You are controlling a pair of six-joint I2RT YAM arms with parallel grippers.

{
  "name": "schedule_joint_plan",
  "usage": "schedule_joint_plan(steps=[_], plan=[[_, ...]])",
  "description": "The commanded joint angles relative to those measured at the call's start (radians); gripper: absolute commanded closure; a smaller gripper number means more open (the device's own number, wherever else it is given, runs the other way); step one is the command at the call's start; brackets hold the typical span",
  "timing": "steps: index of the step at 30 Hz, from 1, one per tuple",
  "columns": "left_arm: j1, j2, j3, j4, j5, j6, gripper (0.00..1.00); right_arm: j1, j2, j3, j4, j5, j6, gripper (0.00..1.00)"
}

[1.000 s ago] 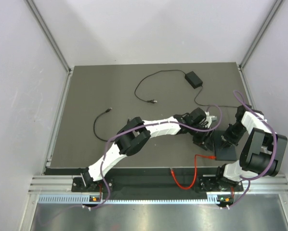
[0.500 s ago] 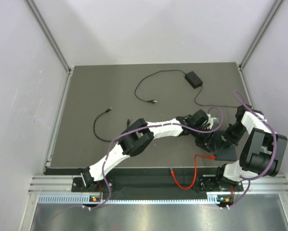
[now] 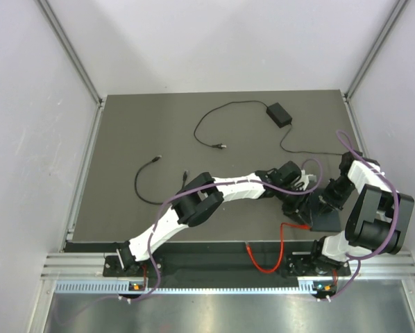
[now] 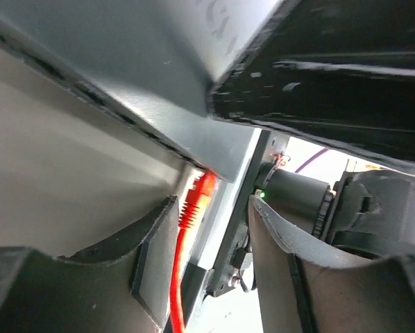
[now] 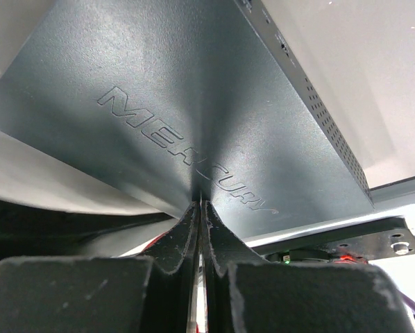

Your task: Pull the plug from the switch port

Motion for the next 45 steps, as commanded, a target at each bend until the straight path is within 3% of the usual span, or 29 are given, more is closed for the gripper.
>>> schedule_joint_plan(steps=[1,12,29,37,45], plan=[[-0.009,0.04,0.038,0.043,0.049,-0.028,0.5,-0.008,0.024,-0.017,0.054,0.032,-0.016,1.0],[-0.01,0.095,0.08,0.06,0.058,-0.059,0.53,-0.006,0.035,-0.019,0.053,0.037,-0.012,1.0],[-0.007,0.126,0.106,-0.024,0.011,-0.019,0.64,-0.008,0.038,-0.02,0.053,0.048,-0.01,1.0],[-0.007,0.131,0.123,-0.067,-0.014,0.013,0.64,-0.006,0.036,-0.019,0.053,0.052,-0.007,1.0],[-0.009,0.132,0.123,-0.078,-0.022,0.022,0.74,-0.008,0.038,-0.017,0.053,0.06,-0.004,1.0]])
